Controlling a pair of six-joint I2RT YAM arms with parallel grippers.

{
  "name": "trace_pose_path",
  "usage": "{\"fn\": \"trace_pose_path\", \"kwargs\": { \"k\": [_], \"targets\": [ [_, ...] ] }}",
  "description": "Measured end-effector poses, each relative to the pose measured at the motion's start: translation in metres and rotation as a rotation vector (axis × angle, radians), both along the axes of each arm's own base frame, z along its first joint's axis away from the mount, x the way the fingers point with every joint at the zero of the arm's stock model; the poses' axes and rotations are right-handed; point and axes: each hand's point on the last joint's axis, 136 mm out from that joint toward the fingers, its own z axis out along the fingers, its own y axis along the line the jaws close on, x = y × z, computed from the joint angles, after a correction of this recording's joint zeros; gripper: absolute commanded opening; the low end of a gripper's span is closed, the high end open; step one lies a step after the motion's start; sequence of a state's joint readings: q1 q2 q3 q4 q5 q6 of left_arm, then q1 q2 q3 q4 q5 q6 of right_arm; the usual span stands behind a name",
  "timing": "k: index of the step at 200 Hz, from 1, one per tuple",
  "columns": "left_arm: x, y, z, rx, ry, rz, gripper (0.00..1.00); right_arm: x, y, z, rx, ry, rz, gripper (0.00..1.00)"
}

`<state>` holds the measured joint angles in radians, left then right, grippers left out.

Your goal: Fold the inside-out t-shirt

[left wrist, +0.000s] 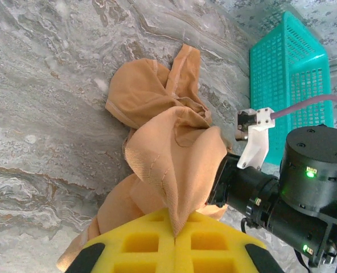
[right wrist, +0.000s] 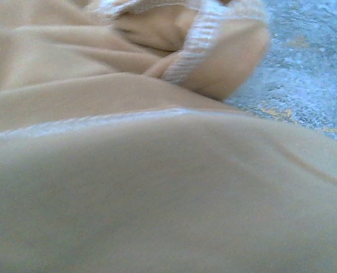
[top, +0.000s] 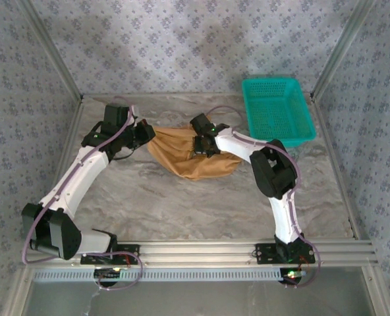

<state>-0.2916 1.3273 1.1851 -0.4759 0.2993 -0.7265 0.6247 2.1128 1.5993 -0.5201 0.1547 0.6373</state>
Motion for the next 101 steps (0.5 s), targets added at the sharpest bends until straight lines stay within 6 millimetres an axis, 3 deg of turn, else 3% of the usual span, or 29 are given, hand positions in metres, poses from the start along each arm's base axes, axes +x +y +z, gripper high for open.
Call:
{"fn": "trace_pose_path", "kwargs": {
  "k": [38, 61, 80, 101],
  "targets": [
    [0.007, 0.027, 0.008, -0.014, -0.015, 0.065, 0.0, 0.014, 0.006, 0.031, 0.035, -0.021, 0.023, 0.0],
    [0.015, 0.052, 0.011, -0.011, -0.016, 0.127, 0.0, -0.001, 0.014, 0.068, 0.09, -0.011, 0.111, 0.0],
    [0.026, 0.069, 0.014, -0.015, -0.018, 0.168, 0.0, -0.025, 0.017, 0.118, 0.168, -0.023, 0.199, 0.0],
    [0.044, 0.09, 0.004, -0.023, 0.009, 0.219, 0.0, -0.053, 0.012, 0.193, 0.305, -0.099, 0.28, 0.0]
  ]
}}
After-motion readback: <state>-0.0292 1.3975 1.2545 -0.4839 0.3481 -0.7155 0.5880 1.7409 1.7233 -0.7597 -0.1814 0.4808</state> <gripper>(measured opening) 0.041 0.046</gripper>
